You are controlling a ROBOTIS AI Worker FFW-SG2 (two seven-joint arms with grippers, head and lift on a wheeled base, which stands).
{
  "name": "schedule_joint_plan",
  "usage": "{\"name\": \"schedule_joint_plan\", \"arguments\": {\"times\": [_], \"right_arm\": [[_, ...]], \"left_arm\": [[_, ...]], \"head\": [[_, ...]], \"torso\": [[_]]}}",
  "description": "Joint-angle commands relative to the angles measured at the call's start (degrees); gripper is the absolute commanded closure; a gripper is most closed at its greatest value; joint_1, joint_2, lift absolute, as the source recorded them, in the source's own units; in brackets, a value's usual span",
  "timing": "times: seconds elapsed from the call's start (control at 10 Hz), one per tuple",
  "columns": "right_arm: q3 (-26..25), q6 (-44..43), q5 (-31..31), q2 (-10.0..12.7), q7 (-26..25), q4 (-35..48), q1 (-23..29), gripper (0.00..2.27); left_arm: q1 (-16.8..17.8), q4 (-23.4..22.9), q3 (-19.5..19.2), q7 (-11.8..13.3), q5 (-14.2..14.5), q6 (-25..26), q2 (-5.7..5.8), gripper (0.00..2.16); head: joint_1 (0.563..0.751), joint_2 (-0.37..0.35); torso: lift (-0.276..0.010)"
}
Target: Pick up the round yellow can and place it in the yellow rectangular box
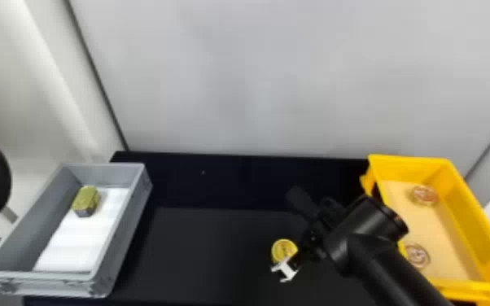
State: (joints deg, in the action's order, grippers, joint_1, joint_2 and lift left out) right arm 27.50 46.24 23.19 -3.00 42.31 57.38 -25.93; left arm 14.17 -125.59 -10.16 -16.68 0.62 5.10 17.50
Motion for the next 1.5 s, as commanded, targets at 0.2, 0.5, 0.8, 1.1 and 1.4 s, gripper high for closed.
{"name": "schedule_joint_plan", "arguments": {"times": [0.2,0.5,0.8,1.1,1.4], "right_arm": [[1.3,-3.6,-1.7,-0.1,-3.2,-3.2,-1.0,0.09],[2.0,-4.0,-2.6,-0.1,-4.4,-3.6,-1.2,0.49],[2.0,-3.8,-3.0,-0.2,-4.5,-3.2,-1.1,0.73],[2.0,-3.2,-2.8,-0.3,-3.7,-2.2,-0.7,0.73],[0.6,0.4,-0.1,-1.1,-1.8,4.7,0.9,0.73]], "left_arm": [[-0.1,0.0,0.1,0.3,0.0,-0.2,0.0,0.1],[-0.2,0.1,0.0,0.4,0.0,-0.3,0.09,0.1],[-0.2,0.1,0.0,0.4,0.0,-0.1,0.0,0.1],[-0.2,0.0,-0.1,0.4,0.0,0.1,0.0,0.1],[-0.4,0.0,-0.3,0.4,-0.1,0.3,-0.08,0.1]], "head": [[0.694,0.055],[0.694,0.055],[0.694,0.055],[0.694,0.055],[0.694,0.055]], "torso": [[-0.003],[-0.003],[-0.003],[-0.003],[-0.003]]}}
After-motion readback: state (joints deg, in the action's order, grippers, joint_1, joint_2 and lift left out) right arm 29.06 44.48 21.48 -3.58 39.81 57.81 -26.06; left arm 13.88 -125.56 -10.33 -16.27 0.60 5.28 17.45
